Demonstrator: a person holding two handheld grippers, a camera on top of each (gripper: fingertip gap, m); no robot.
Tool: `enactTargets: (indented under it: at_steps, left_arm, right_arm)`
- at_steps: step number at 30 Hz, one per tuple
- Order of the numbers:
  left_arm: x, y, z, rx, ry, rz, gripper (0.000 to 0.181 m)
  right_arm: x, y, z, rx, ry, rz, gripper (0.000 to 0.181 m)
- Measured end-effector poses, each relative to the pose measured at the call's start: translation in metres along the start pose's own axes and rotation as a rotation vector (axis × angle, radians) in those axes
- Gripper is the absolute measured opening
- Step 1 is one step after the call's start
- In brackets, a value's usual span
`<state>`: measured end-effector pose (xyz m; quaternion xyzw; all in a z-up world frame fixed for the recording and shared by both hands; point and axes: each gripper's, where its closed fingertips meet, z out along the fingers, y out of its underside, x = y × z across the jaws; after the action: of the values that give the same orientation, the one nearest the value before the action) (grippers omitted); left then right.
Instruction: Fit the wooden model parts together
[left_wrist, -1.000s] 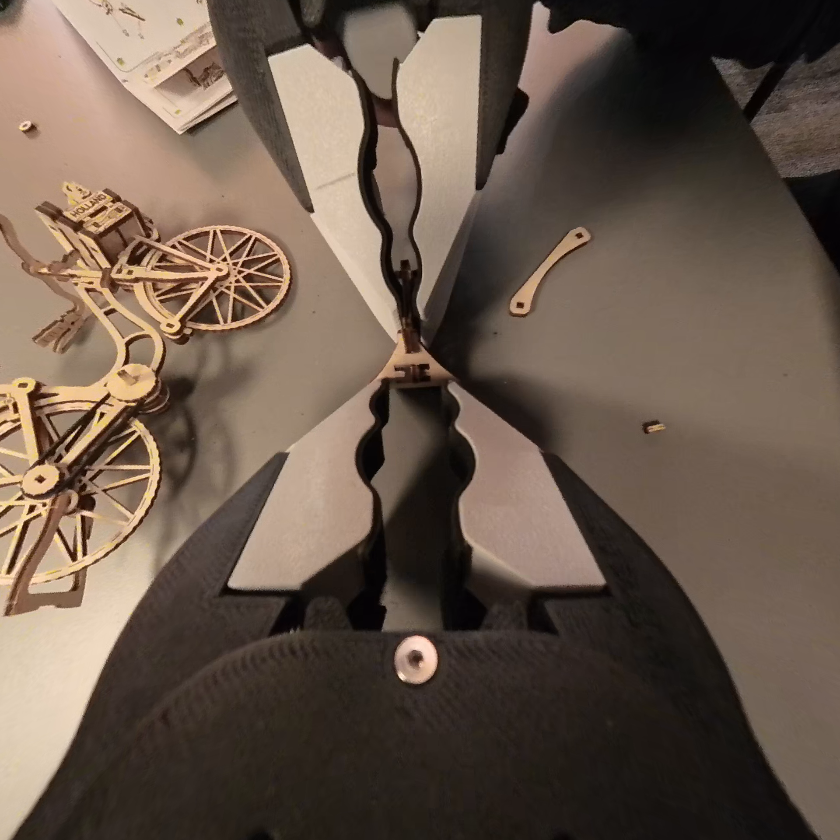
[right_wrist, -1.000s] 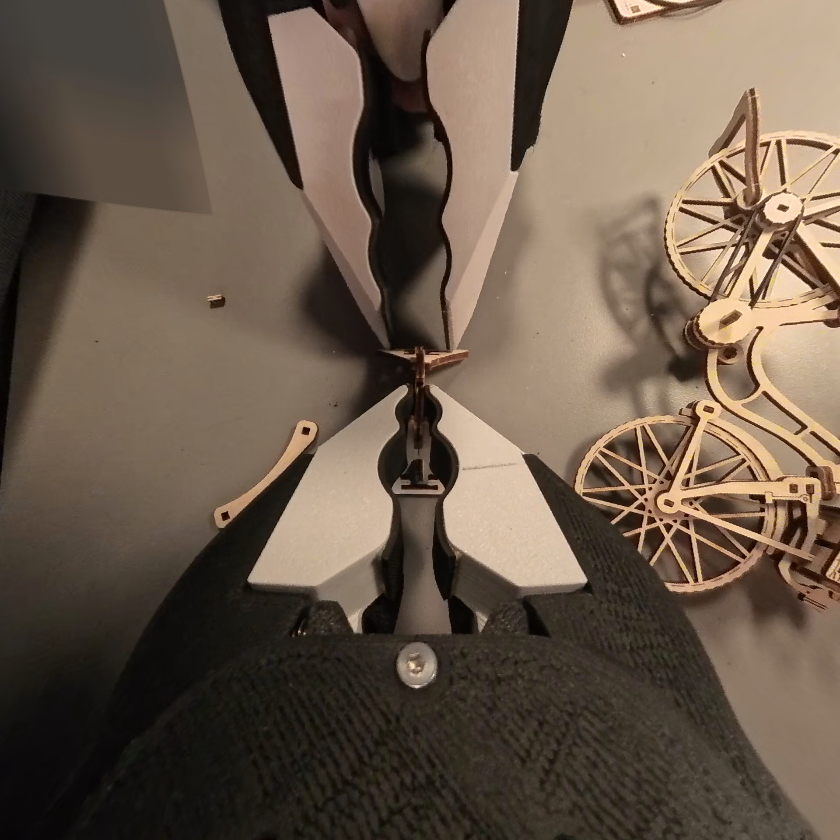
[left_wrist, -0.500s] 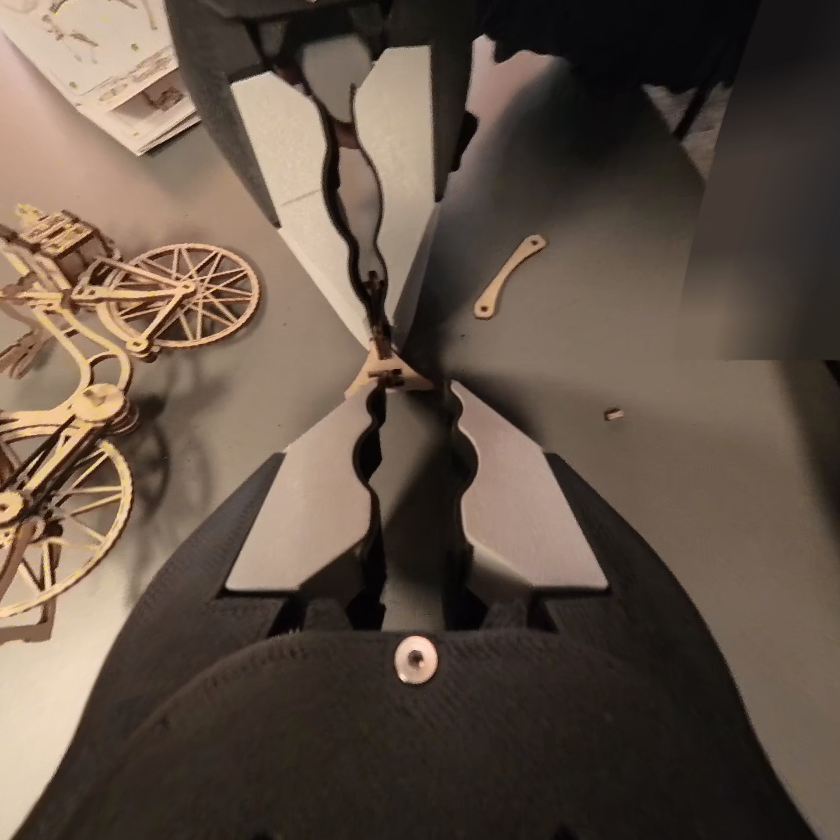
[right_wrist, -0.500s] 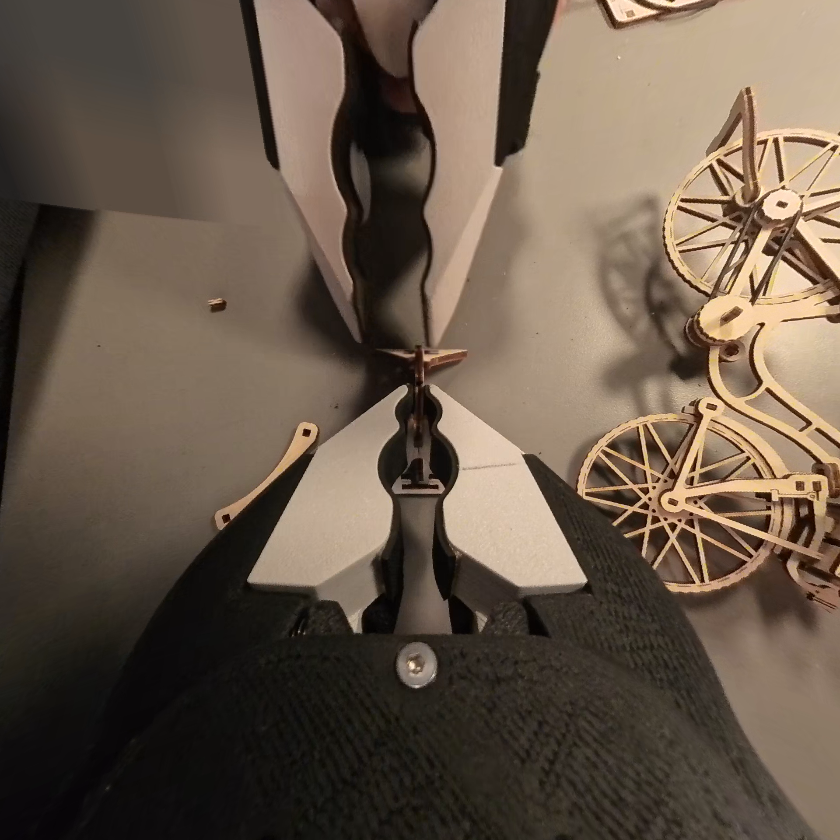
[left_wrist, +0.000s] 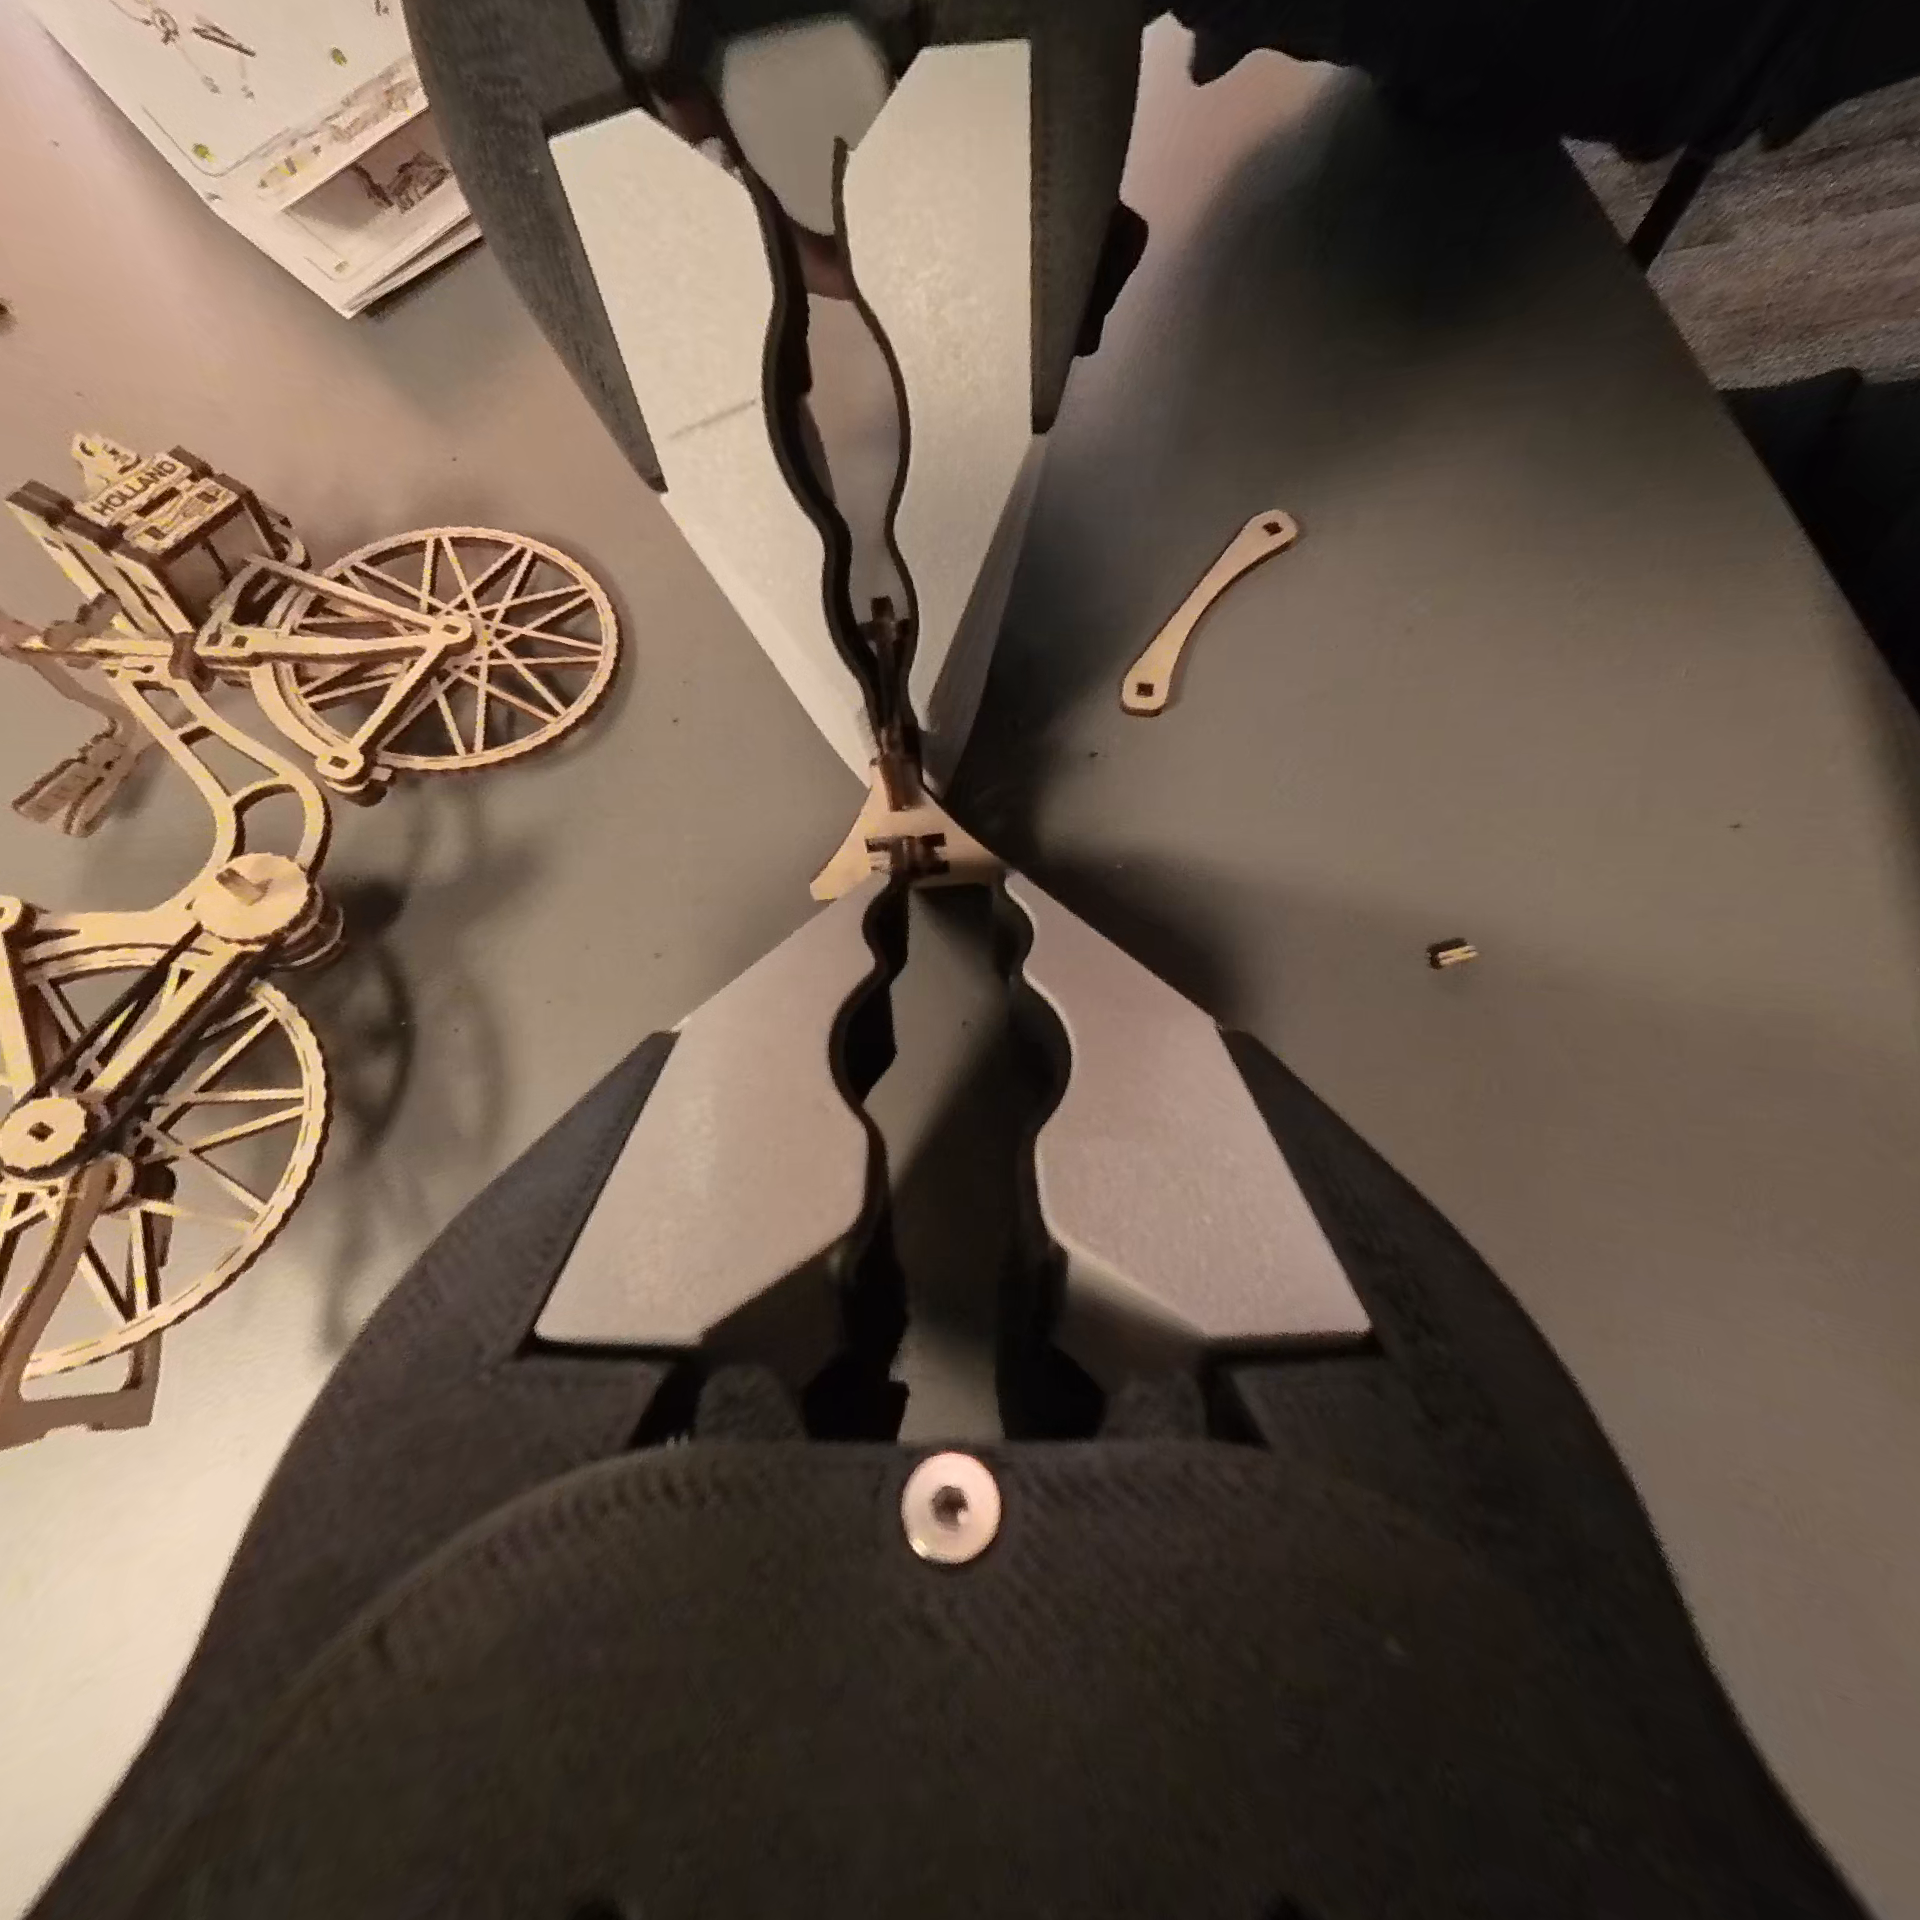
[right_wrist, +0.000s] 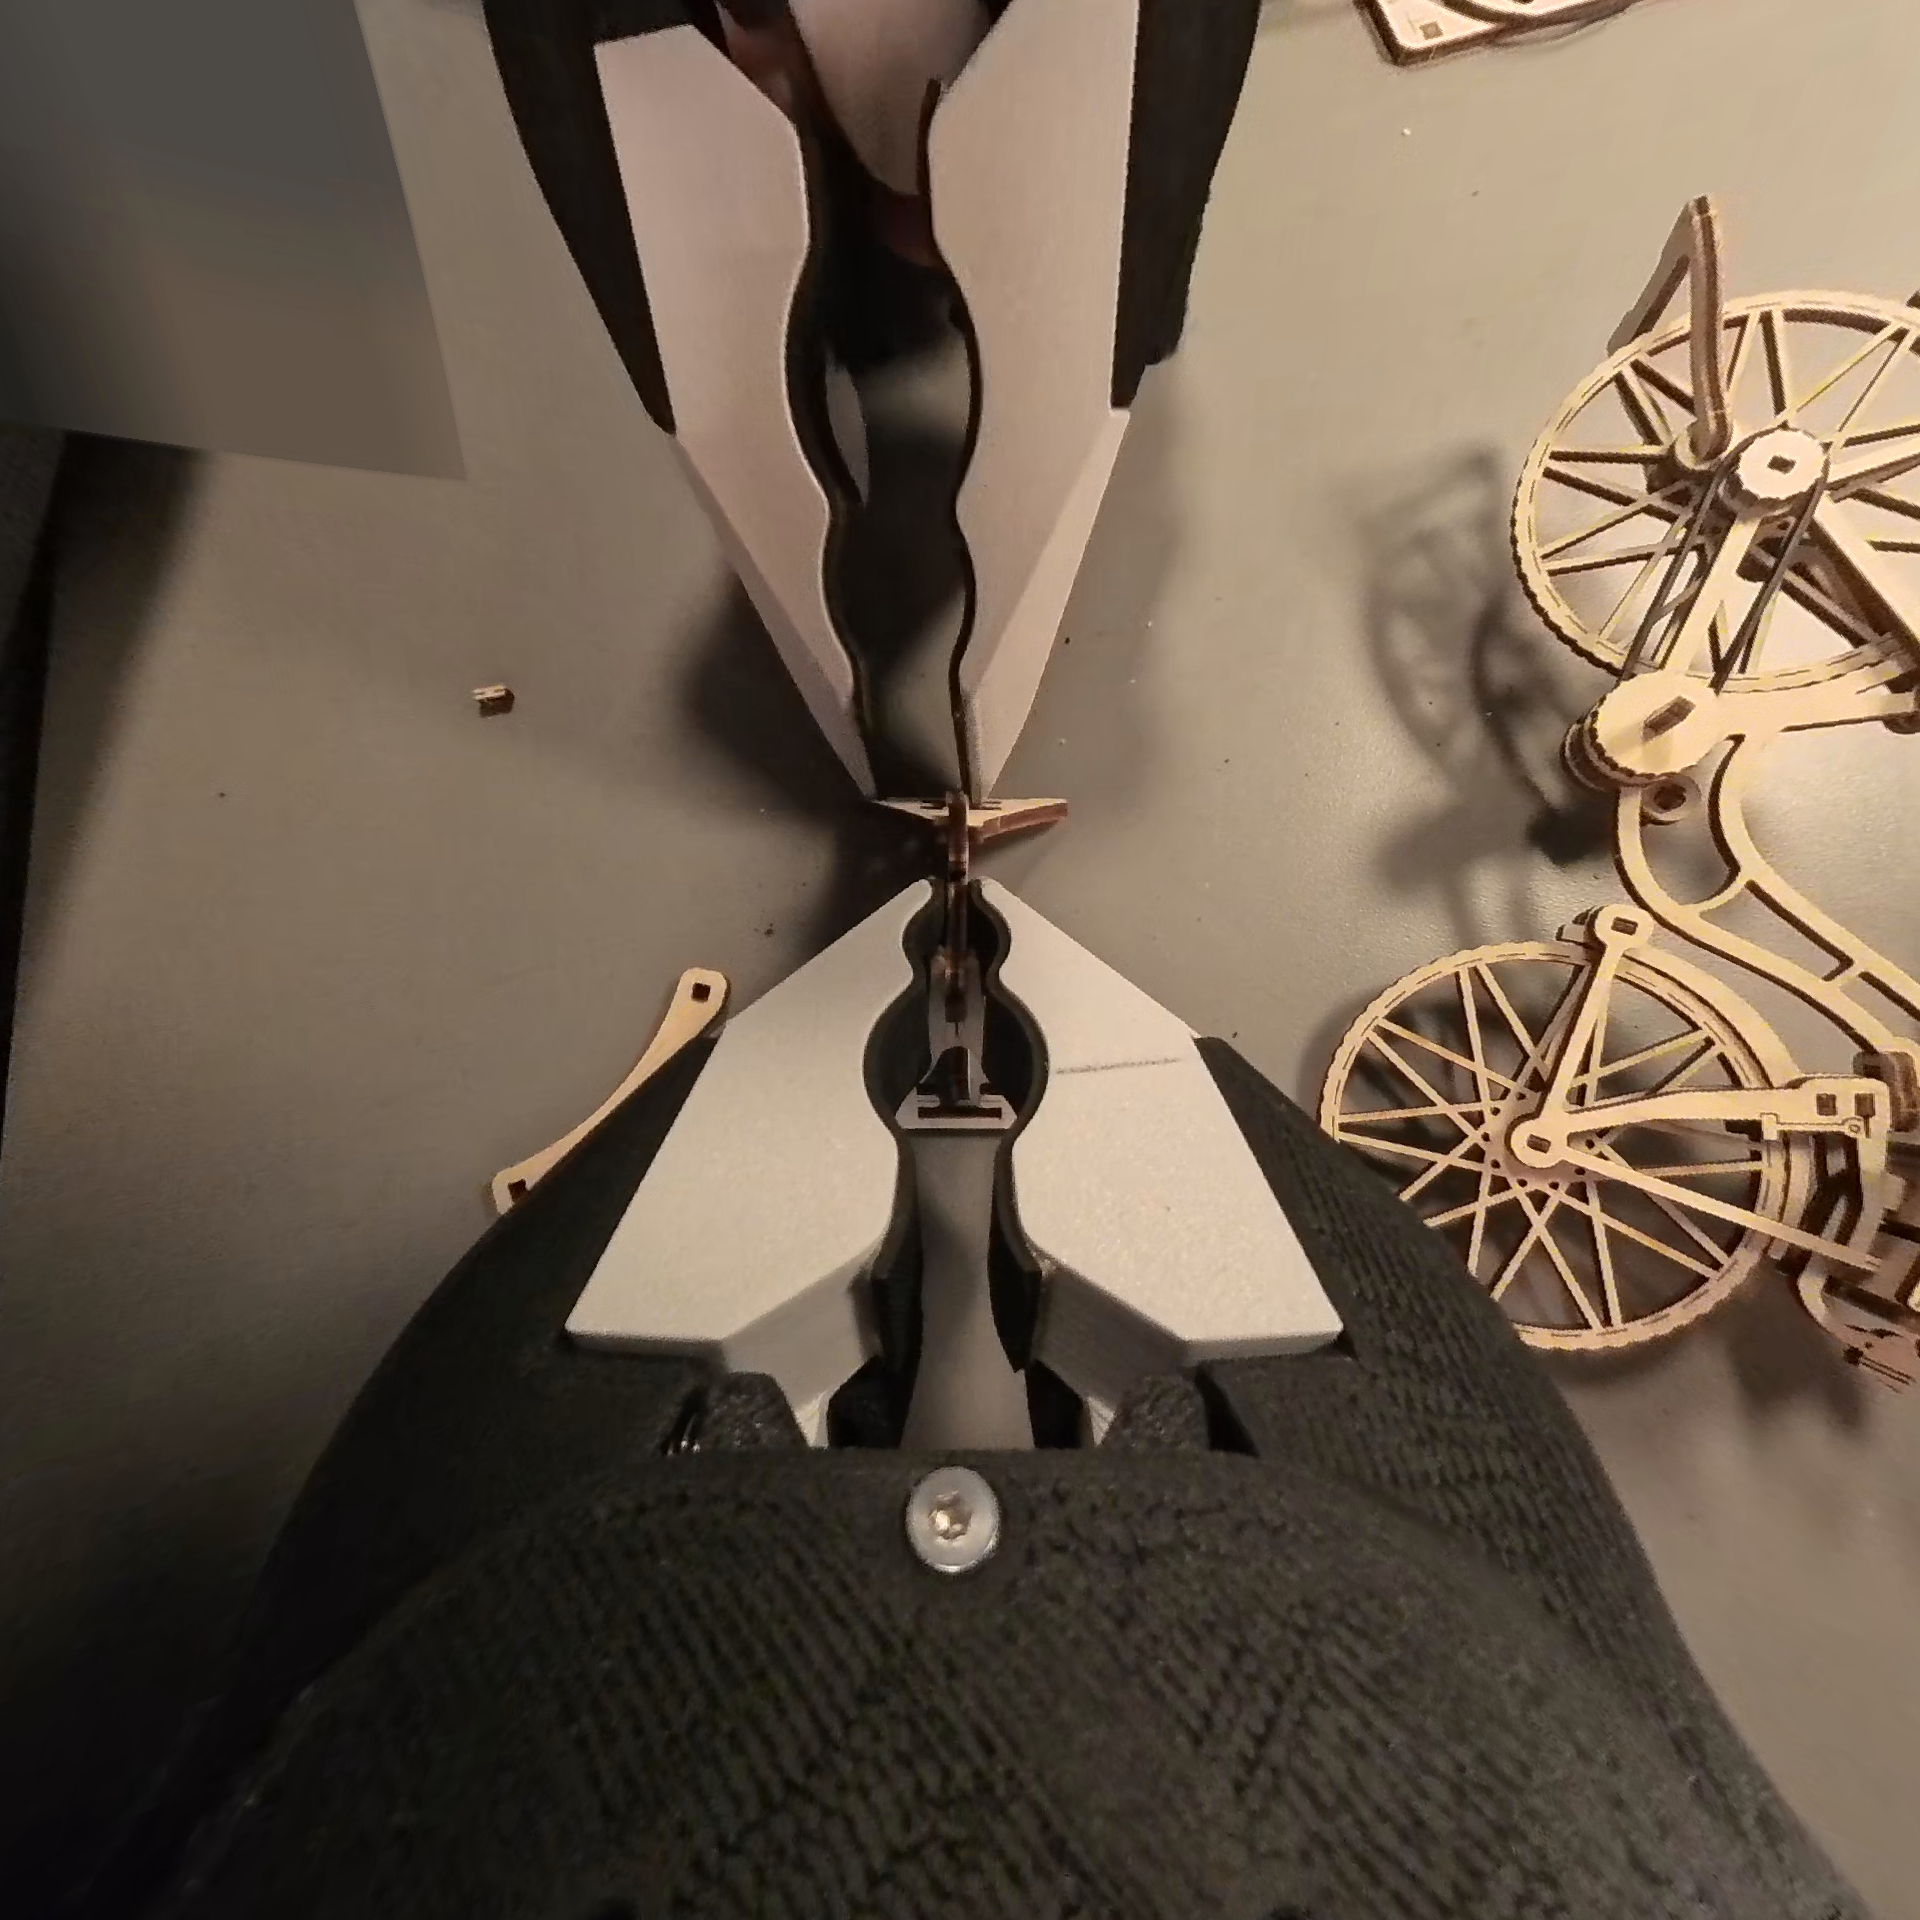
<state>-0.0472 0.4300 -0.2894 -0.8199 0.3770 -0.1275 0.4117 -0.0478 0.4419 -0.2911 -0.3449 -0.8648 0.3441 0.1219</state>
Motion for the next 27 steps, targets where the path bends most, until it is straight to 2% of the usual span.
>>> enactTargets:
  at_steps: [27]
  left_arm:
    - [-0.0021,-0.0031,0.0011,0.010,-0.054,0.041,0.012]
  right_arm:
    - [0.0000,0.0001,-0.0007,0.022,-0.016,0.039,0.001]
